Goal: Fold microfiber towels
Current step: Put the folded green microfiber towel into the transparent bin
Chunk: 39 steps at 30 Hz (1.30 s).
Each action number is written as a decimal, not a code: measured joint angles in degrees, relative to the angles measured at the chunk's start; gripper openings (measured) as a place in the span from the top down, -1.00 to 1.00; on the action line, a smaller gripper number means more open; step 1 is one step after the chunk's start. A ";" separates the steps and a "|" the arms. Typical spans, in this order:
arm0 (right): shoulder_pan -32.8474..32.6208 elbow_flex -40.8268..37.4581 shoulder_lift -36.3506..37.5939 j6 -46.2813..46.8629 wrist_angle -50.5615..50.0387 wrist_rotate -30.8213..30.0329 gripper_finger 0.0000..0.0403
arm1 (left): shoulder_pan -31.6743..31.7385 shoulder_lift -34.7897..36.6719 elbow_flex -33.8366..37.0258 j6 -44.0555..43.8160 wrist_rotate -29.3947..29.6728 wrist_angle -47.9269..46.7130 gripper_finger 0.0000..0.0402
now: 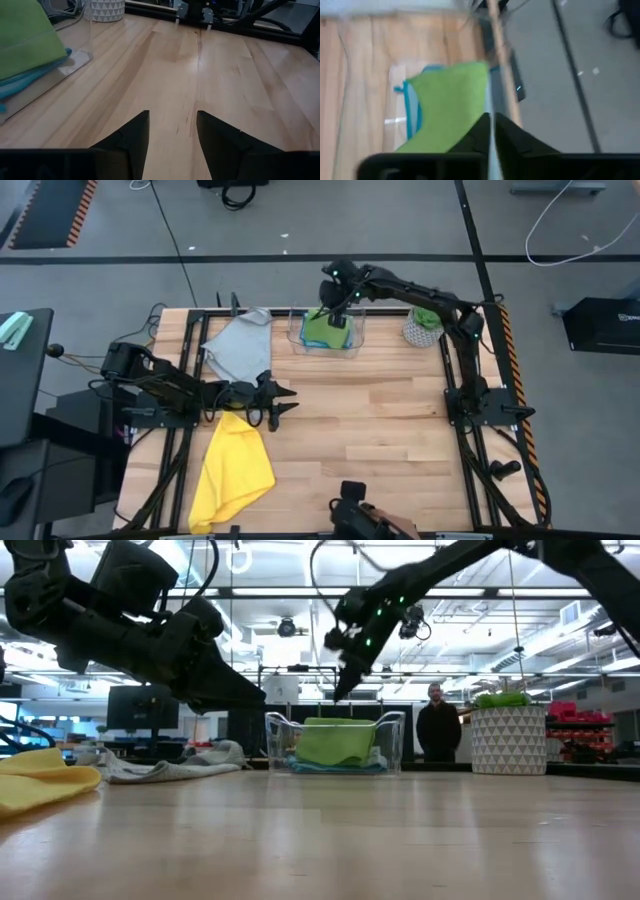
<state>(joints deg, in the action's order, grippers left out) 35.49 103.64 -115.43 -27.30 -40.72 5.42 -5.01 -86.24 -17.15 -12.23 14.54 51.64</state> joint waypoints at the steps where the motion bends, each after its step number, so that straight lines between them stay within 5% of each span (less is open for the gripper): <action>1: -0.23 -0.40 -0.91 0.00 0.02 -0.01 0.93 | 0.02 0.00 0.00 -0.01 0.01 0.02 0.14; 16: 1.18 -0.97 -8.90 3.33 2.96 -0.13 0.94 | 0.02 0.01 0.00 -0.13 -0.02 -0.07 0.14; 25: 2.89 -0.76 -4.83 4.29 3.21 -1.82 0.83 | 0.02 0.00 -0.02 -0.19 -0.04 -0.64 0.14; 29: 2.73 -1.96 -2.89 4.70 0.19 5.15 0.78 | 0.02 0.00 -0.04 -0.15 -0.04 -0.71 0.14; 39: 2.64 -11.95 -3.03 5.03 3.64 4.34 0.96 | 0.02 0.00 -0.04 -0.02 -0.04 -1.03 0.14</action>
<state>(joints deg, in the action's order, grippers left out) 38.13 91.69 -118.46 -22.26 -37.08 9.76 -4.99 -86.24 -17.19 -12.25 14.50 50.61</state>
